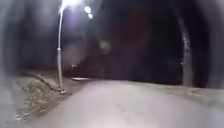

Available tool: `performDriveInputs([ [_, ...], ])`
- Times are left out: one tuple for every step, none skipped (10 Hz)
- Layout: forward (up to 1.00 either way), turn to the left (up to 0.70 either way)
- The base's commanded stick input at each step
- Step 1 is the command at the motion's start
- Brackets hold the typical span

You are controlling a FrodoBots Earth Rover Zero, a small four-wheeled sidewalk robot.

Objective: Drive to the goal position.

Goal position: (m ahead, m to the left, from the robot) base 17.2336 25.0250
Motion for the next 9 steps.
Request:
performDriveInputs([
  [0.70, 0.00],
  [0.70, 0.00],
  [0.70, 0.00],
  [0.70, 0.00],
  [0.70, 0.00],
  [0.70, 0.00],
  [0.70, 0.00],
  [0.70, 0.00],
  [0.70, 0.00],
])
